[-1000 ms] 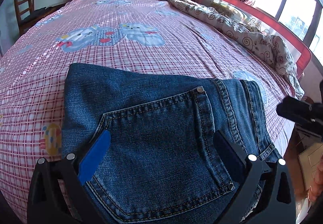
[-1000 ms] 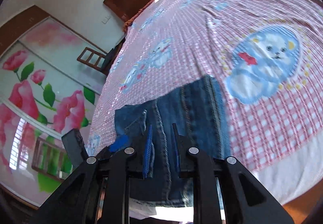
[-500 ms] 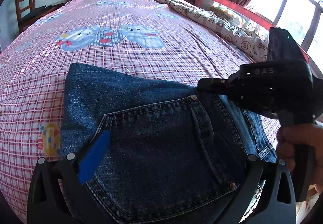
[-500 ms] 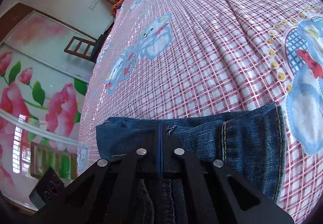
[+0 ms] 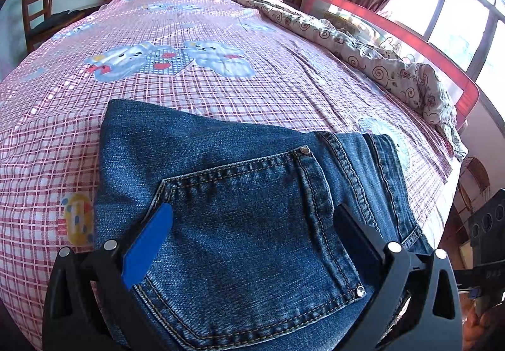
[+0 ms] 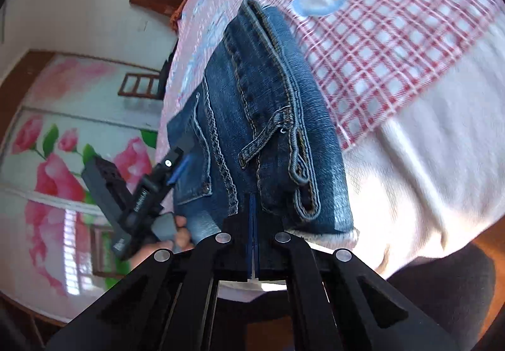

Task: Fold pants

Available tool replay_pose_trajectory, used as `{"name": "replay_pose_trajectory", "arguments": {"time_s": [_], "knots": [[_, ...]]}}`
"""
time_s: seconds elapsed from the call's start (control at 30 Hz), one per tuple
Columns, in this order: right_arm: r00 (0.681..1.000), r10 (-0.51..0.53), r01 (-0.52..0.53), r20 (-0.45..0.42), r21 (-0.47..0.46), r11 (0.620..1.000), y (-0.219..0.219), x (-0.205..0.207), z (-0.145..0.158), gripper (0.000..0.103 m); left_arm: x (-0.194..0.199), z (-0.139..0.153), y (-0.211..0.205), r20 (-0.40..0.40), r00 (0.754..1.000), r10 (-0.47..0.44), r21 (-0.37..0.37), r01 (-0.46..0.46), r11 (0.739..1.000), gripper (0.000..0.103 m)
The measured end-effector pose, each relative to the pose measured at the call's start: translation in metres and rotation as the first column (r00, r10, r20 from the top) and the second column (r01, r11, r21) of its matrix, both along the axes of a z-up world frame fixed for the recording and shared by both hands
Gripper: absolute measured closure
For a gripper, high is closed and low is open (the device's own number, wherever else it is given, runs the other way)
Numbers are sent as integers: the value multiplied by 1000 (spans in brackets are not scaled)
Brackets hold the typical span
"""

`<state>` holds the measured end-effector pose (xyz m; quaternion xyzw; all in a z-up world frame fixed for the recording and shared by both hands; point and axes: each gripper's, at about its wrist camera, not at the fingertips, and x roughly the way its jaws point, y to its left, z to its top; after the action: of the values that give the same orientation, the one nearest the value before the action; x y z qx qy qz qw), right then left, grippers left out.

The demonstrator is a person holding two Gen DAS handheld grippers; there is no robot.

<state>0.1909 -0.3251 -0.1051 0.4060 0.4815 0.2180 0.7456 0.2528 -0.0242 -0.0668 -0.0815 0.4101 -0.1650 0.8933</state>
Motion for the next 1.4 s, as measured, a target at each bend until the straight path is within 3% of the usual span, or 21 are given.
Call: {"name": "replay_pose_trajectory", "arguments": {"time_s": [0.07,0.17,0.4,0.67,0.7,0.77,0.83,0.97,1.03,1.2,1.3,1.37,1.4], "knots": [[997,-44,45,58,-18,999,-8,-15,17,95,0,0,2,0,1000,1,-14,-1,1000,2],[991,-118,118,69,-3,993,-27,-26,24,64,0,0,0,3,1000,0,-2,0,1000,2],[989,-140,138,48,33,990,-36,-26,16,64,-1,0,-1,3,1000,0,-14,0,1000,2],[993,-111,112,30,-17,994,-22,-8,5,64,-1,-1,2,16,1000,-2,-34,2,999,2],[995,-83,86,57,-52,995,-16,-6,10,67,-1,-1,3,18,1000,-2,-40,2,999,2],[993,-12,26,119,-116,993,-2,-2,21,83,-1,-1,5,14,1000,-3,-57,3,998,2],[989,21,0,146,-137,991,7,1,31,85,-1,4,9,-2,1000,-9,-79,9,997,2],[985,45,-17,165,-167,986,5,0,43,85,-18,25,48,-42,999,8,-195,-16,981,2],[989,52,-27,139,-180,983,1,1,34,85,-35,32,72,-35,999,15,-189,-22,982,2],[997,-7,15,81,-104,995,-18,-2,4,85,-65,5,101,-194,981,-26,-183,-10,983,3],[996,-8,17,84,-106,994,-18,-2,3,85,-75,-11,97,-208,977,-42,-201,-1,979,4],[996,5,6,87,-122,993,-17,-3,4,85,-75,-11,88,-172,981,-93,-250,48,967,37],[996,9,2,87,-129,992,-18,-3,6,85,-74,-11,84,-178,981,-78,-234,34,972,38]]}}
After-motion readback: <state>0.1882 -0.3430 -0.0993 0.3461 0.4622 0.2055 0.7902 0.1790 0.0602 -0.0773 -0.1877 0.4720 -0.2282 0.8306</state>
